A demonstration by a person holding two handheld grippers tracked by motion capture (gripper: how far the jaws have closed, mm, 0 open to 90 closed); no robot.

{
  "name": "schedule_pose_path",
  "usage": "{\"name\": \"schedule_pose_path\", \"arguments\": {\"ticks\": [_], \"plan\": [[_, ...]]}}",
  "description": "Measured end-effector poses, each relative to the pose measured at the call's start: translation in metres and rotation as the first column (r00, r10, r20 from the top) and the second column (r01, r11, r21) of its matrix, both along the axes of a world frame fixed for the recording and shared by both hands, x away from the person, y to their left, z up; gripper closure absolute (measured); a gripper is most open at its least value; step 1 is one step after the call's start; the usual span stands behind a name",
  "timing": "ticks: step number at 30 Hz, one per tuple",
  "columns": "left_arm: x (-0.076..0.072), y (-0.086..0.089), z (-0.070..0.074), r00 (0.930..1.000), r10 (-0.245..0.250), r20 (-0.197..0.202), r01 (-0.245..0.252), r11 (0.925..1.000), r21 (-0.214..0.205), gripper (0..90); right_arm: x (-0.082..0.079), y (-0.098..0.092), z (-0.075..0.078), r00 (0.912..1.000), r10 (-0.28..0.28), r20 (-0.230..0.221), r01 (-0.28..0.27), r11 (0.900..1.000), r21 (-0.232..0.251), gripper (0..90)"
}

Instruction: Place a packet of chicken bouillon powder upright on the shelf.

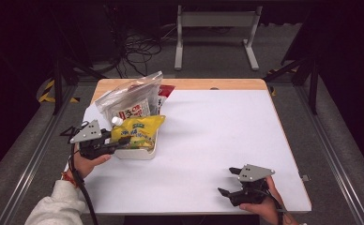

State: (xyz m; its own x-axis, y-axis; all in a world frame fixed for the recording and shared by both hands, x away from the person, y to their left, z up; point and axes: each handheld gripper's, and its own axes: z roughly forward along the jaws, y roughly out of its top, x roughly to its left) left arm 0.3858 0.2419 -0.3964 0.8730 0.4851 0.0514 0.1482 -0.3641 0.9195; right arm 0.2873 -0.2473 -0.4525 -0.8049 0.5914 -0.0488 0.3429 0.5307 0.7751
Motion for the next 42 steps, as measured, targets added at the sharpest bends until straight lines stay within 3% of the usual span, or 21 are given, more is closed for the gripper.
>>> {"name": "schedule_pose_path", "arguments": {"ticks": [5, 12, 31, 42], "plan": [[-0.0011, 0.0002, -0.0013, 0.9998, -0.015, -0.010, 0.015, 0.9999, 0.003, 80.8, 0.0001, 0.0004, 0.0008, 1.0000, 0.003, 0.004, -0.003, 1.0000, 0.000, 19.3], [0.0000, 0.0035, -0.0047, 0.9995, -0.025, -0.022, 0.025, 0.9997, -0.003, 83.0, 0.0004, 0.0013, 0.0005, 1.0000, 0.006, 0.004, -0.006, 1.0000, -0.005, 19.3], [-0.0016, 0.0031, -0.0069, 0.9998, 0.010, -0.016, -0.010, 0.9998, 0.016, 83.4, -0.0002, 0.0008, 0.0031, 0.9997, -0.007, 0.024, 0.007, 0.9999, -0.014, 19.3], [-0.0026, 0.0021, -0.0072, 0.9988, 0.044, -0.021, -0.044, 0.9990, -0.002, 80.5, 0.0002, -0.0002, 0.0033, 0.9997, -0.006, 0.026, 0.007, 0.9998, -0.016, 19.3]]}}
